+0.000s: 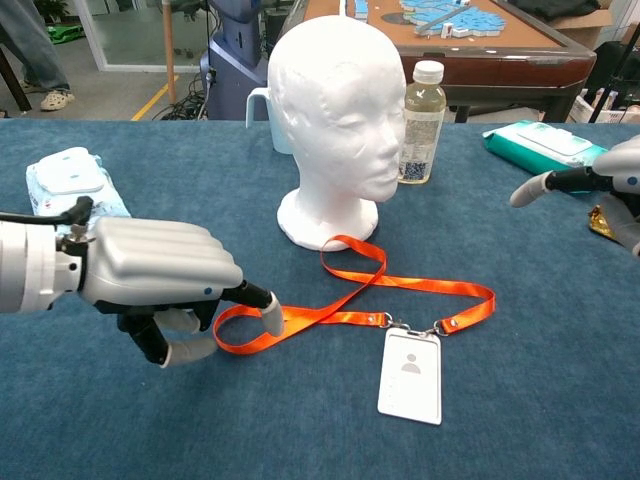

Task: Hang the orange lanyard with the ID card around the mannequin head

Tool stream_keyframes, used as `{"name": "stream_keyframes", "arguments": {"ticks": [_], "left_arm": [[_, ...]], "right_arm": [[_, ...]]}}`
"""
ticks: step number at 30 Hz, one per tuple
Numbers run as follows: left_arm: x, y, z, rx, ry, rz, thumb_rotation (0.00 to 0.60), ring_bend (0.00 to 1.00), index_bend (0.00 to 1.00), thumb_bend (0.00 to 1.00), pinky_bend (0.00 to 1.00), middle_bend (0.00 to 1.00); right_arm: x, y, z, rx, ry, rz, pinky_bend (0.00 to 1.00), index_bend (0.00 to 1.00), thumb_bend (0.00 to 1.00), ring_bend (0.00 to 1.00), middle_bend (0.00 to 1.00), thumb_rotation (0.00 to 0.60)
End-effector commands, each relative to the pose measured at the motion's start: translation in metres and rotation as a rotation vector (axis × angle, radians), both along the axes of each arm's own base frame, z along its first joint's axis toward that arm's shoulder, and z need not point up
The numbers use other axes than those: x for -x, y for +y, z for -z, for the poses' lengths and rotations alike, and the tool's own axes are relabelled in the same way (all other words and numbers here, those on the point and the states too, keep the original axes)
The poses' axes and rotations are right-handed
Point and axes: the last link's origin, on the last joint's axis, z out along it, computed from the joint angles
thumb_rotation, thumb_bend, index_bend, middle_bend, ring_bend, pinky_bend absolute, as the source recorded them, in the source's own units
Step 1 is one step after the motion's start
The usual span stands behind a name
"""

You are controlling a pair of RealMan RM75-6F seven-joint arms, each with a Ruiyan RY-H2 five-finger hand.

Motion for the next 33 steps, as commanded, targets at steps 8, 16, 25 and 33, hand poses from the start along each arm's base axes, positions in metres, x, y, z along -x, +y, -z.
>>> {"name": "stream_keyframes", "arguments": {"ticks": [8, 16, 25, 33], "left_arm": [[-0.008, 0.0, 0.024, 0.005, 0.06, 0.014, 0.6, 0.94, 0.23, 0.49, 0.83, 1.0], [-0.004, 0.007, 0.035, -0.032, 0.107, 0.004, 0.6, 0.94, 0.24, 0.49, 0.83, 1.0], [0.001, 0.014, 0.03, -0.074, 0.128, -0.029, 0.6, 0.95, 0.24, 0.49, 0.83, 1.0], [0.01, 0.023, 0.014, -0.13, 0.132, -0.072, 0.6, 0.95, 0.25, 0.49, 0.84, 1.0]], "right_arm": [[0.006, 0.0, -0.002, 0.003, -0.008, 0.015, 1.0, 0.12, 1.0, 1.0, 1.0, 0.6], [0.01, 0.001, -0.004, 0.007, -0.015, 0.024, 1.0, 0.12, 1.0, 1.0, 1.0, 0.6], [0.012, 0.001, -0.004, 0.004, -0.021, 0.028, 1.0, 0.12, 1.0, 1.0, 1.0, 0.6], [0.012, 0.002, -0.006, 0.009, -0.03, 0.032, 1.0, 0.12, 1.0, 1.0, 1.0, 0.6]]}}
